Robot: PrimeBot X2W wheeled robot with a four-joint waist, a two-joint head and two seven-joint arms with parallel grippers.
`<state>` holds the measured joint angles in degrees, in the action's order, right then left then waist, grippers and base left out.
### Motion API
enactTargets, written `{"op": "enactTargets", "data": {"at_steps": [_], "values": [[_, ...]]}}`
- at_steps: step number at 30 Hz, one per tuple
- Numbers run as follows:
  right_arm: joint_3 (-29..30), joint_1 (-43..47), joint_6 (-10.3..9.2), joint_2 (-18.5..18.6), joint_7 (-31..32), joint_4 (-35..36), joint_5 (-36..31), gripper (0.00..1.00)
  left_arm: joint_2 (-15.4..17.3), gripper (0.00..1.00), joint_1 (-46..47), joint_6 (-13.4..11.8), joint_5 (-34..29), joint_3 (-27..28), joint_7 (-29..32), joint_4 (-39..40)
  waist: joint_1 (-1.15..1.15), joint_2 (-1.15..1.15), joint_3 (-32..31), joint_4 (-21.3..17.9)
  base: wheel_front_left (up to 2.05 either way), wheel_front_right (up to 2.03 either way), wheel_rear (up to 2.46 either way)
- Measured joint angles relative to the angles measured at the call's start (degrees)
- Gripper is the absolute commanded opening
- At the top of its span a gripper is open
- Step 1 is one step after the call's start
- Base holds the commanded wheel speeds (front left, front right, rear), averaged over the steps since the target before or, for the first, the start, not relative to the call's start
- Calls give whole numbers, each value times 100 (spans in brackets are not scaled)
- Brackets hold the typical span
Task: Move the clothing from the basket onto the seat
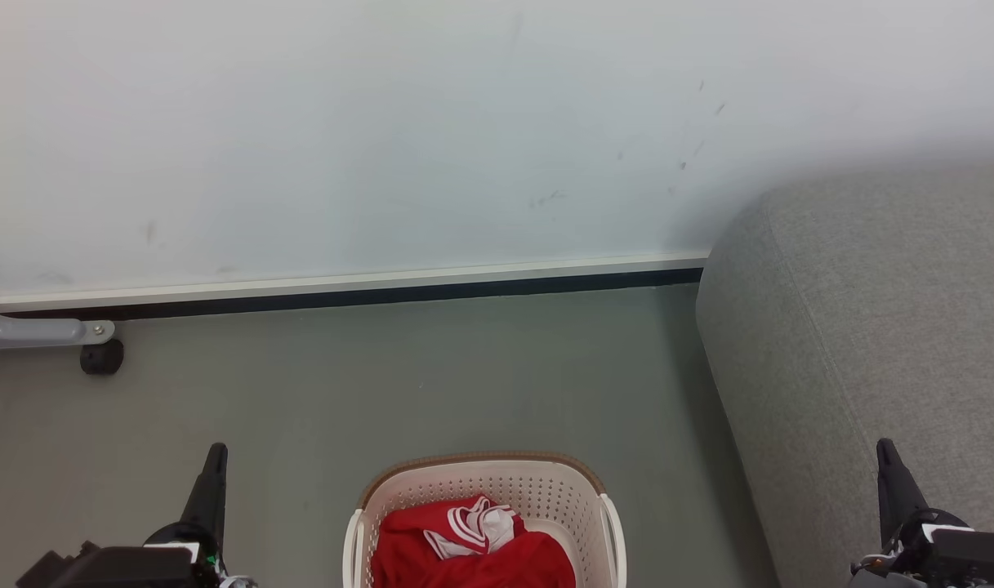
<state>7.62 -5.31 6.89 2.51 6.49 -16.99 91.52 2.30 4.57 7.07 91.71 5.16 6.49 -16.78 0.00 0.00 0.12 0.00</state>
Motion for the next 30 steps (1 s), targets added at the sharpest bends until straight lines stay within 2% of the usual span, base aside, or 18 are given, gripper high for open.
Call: {"op": "enactTargets", "data": {"at_steps": [30], "values": [[-1, 0, 0, 0, 0, 0, 0, 0, 0, 0, 0, 0, 0, 0, 0, 0, 0, 0, 0, 0, 0, 0, 0]]}}
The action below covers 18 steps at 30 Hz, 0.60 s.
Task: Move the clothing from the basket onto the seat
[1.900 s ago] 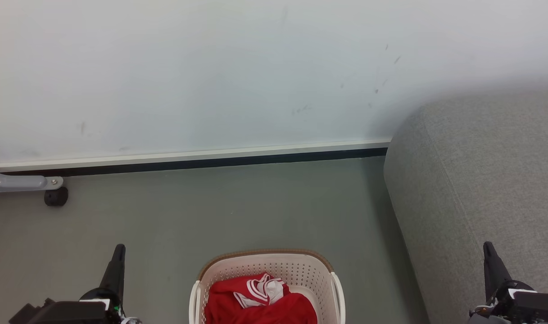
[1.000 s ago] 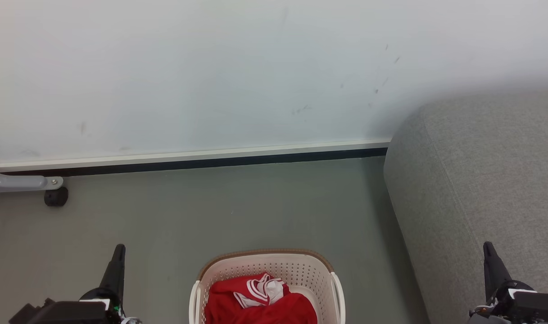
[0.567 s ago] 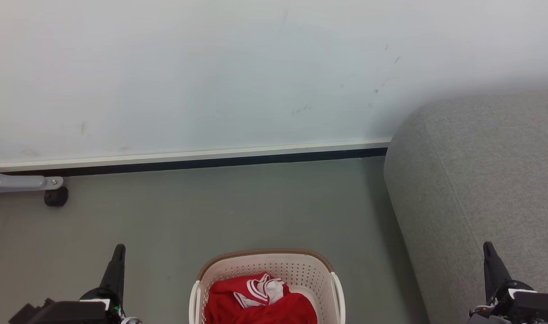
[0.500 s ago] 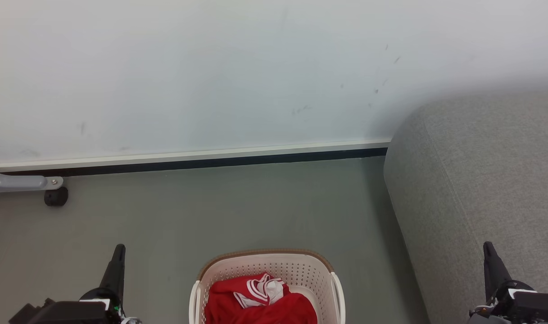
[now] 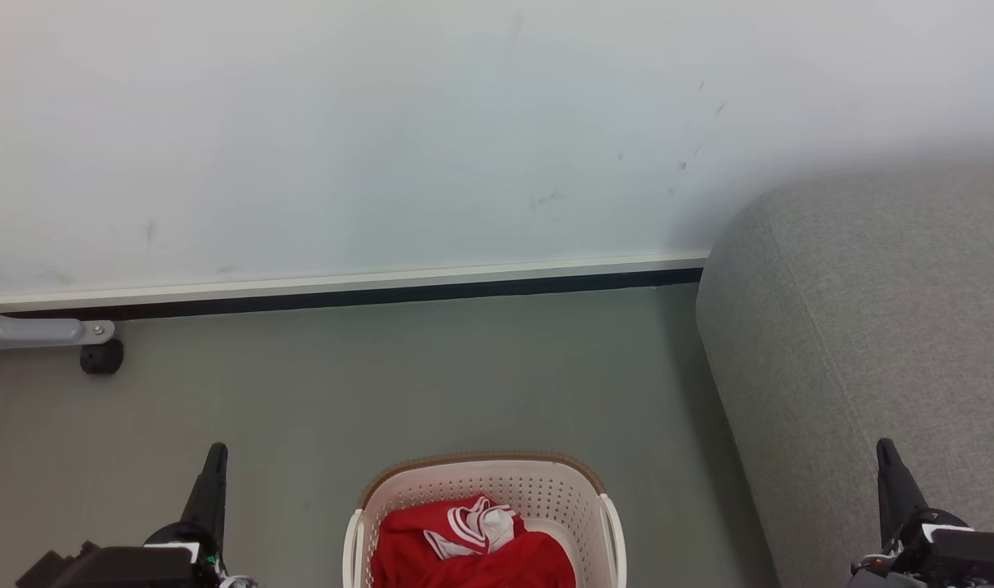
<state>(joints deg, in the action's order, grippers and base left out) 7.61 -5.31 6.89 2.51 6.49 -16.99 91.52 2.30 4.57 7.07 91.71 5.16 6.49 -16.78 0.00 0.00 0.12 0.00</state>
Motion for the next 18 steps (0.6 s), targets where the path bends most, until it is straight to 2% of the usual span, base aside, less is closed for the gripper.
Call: {"op": "enactTargets", "data": {"at_steps": [8, 9, 18], "values": [[0, 0, 0, 0, 0, 0, 0, 0, 0, 0, 0, 0, 0, 0, 0, 0, 0, 0, 0, 0, 0, 0, 0], [0, 0, 0, 0, -1, 0, 0, 100, 0, 100, 0, 0, 0, 0, 0, 0, 0, 0, 0, 0, 0, 0, 0], [-80, 299, -33, -109, -56, -357, -2, 100, -78, 100, -328, -16, -1, -69, -21, -332, 0, 0, -1, -1, 0, 0, 0]]}}
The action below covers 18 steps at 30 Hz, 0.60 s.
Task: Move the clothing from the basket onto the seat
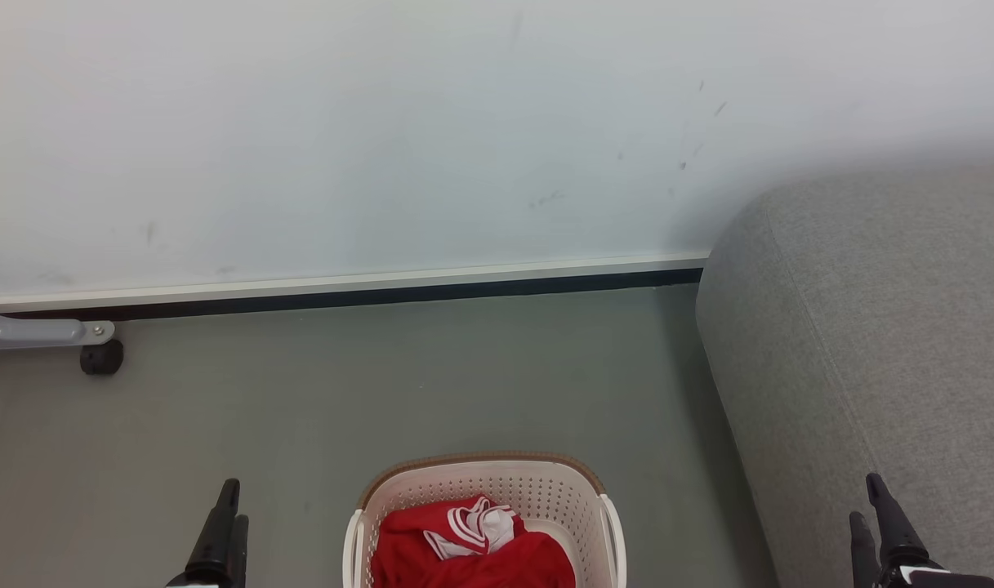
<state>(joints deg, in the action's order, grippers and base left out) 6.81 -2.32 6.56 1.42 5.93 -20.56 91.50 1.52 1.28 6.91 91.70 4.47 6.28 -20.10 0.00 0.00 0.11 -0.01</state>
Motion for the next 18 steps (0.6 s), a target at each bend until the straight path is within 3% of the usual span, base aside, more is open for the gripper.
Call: {"op": "enactTargets", "data": {"at_steps": [12, 18], "values": [[-90, 3, -19, 1, -247, 78, -245, 100, 4, 100, -1, 0, -357, -207, -286, 81, 0, 0, -26, -24, 0, 0, 0], [-165, 59, -181, 3, -358, 201, -724, 100, 12, 100, 0, -90, -788, -272, -394, 187, 0, 0, -37, -40, 0, 0, 0]]}}
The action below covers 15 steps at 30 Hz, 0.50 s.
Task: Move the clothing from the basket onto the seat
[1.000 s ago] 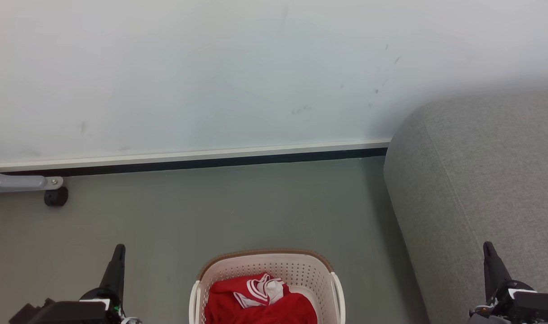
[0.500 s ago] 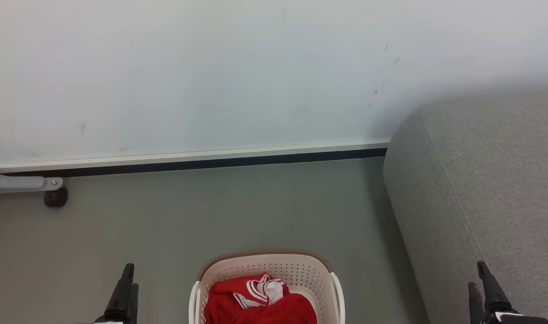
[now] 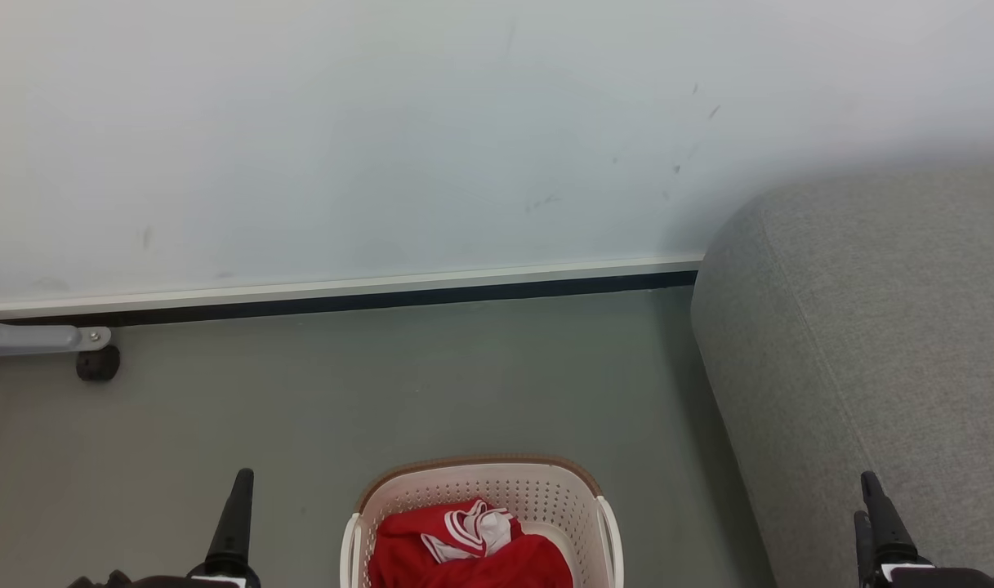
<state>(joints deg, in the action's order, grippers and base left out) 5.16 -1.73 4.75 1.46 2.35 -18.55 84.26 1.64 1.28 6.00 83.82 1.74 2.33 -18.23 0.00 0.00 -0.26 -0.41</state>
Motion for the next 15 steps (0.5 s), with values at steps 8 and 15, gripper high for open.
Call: {"op": "enactTargets", "data": {"at_steps": [8, 15], "values": [[-191, 3, -154, 3, -175, 202, -815, 100, 38, 100, 3, -154, -802, -130, -179, 159, 0, 0, -6, -35, 0, 0, 0], [-413, 13, -278, 41, -346, 354, -1677, 100, 134, 100, 5, -304, -1651, -310, -333, 302, 0, 0, -5, -76, 0, 0, 0]]}}
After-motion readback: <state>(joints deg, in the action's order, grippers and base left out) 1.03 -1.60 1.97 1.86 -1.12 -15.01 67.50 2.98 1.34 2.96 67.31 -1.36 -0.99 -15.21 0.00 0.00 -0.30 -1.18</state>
